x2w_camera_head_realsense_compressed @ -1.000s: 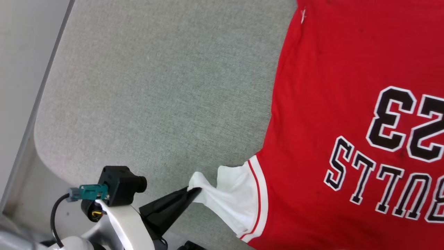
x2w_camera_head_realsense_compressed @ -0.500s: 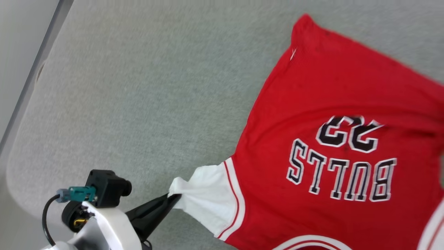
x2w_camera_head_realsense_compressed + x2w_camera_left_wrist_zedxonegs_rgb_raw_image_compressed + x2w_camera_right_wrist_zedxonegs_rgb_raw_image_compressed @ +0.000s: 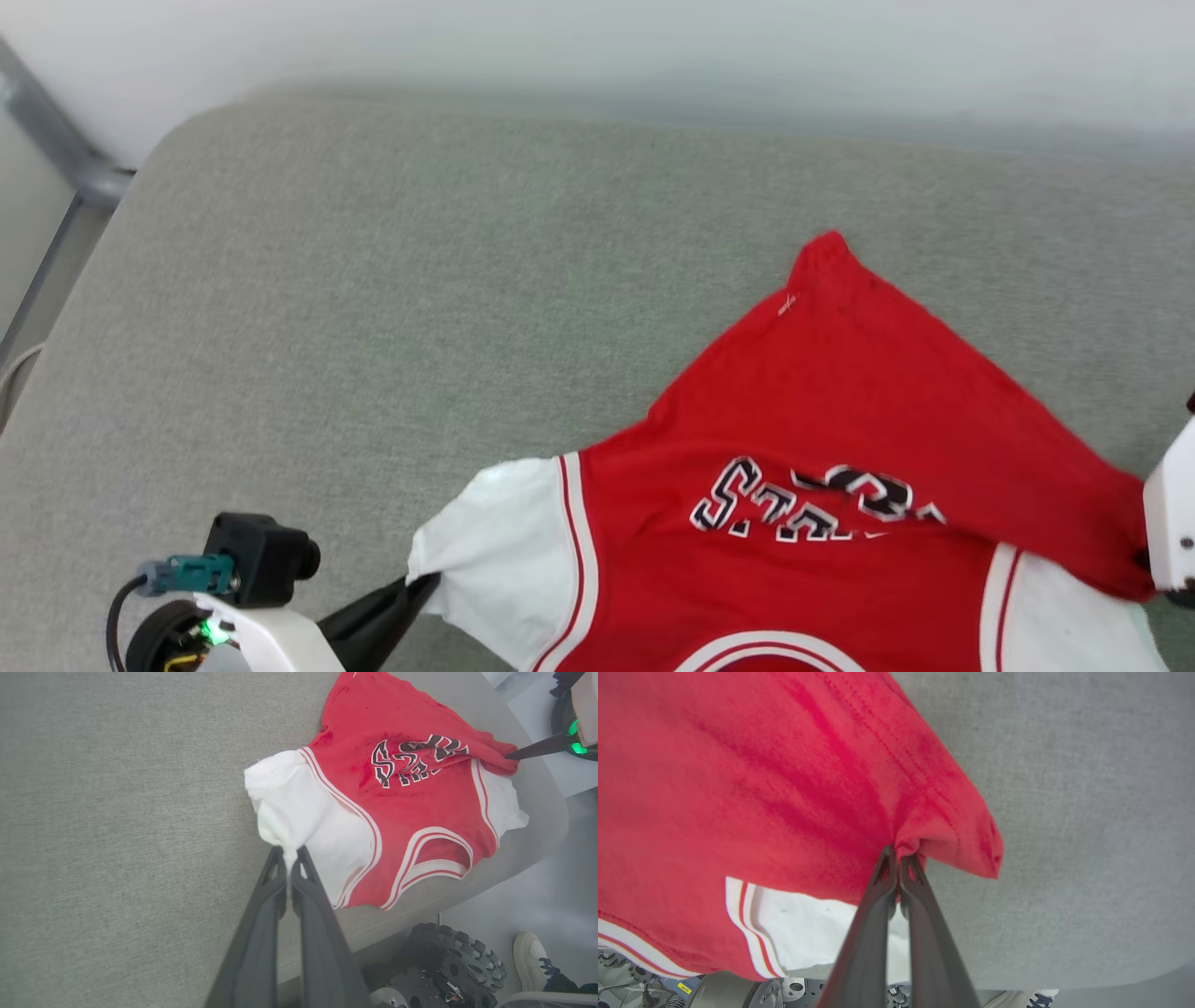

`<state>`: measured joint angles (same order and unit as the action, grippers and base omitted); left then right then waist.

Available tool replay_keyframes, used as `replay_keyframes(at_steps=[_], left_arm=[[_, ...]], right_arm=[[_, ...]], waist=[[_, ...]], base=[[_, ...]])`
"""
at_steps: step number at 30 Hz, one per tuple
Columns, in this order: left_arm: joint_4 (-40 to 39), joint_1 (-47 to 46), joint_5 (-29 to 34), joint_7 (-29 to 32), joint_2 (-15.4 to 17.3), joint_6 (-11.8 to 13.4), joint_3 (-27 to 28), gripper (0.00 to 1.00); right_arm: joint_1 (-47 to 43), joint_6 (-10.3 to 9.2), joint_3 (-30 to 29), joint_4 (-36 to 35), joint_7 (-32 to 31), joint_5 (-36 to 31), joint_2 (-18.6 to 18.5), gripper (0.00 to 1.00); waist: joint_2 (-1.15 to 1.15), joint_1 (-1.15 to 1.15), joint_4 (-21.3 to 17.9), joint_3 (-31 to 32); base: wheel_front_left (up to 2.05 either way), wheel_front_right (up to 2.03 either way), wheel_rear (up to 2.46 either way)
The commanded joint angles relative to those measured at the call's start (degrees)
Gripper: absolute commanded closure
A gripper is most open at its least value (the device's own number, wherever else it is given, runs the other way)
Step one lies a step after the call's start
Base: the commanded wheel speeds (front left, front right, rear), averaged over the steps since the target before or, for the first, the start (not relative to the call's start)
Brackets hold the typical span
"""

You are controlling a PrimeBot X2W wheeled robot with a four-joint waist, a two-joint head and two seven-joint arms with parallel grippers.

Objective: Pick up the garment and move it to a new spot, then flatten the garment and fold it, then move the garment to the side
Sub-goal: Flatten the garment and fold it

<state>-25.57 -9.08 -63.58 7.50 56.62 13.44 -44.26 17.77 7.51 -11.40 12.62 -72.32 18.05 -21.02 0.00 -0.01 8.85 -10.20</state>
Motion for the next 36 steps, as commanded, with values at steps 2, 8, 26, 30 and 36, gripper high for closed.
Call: replay_keyframes(at_steps=[2,8,26,30,36], left_arm=[[-1.01,1.65,-0.60,-0.82,-0.18,0.77,0.02,1.00],[-1.88,2.63,-0.36,-1.12,-0.28,1.51,-0.49,1.00],[-0.78,0.31,0.92,-0.61,-3.07,-0.53,-2.01,1.00],[-1.07,-0.12,1.45,-0.70,-3.22,-0.67,-2.10,1.00],[-1.84,-1.52,2.24,-0.40,-3.29,-1.00,-1.72,1.00]], right_arm=[[-3.69,-0.04,-0.69,-1.74,0.34,0.71,0.03,1.00],[-10.91,-0.04,-3.06,-5.94,0.73,1.97,0.90,1.00],[-14.74,-0.04,-3.05,-11.96,2.44,5.79,2.04,0.00],[-11.65,-0.04,-0.97,-18.07,-0.35,6.61,2.09,0.00],[-5.01,-0.04,1.21,-22.68,-3.52,6.42,2.39,0.00]], waist=[[0.00,0.01,-2.83,3.16],[0.00,0.01,-3.97,4.68],[0.00,0.01,-3.22,3.50],[0.00,0.01,-2.21,2.04],[0.00,0.01,0.26,-1.49]], base=[[0.00,0.00,0.00],[0.00,0.00,0.00],[0.00,0.00,0.00],[0.00,0.00,0.00],[0.00,0.00,0.00]])
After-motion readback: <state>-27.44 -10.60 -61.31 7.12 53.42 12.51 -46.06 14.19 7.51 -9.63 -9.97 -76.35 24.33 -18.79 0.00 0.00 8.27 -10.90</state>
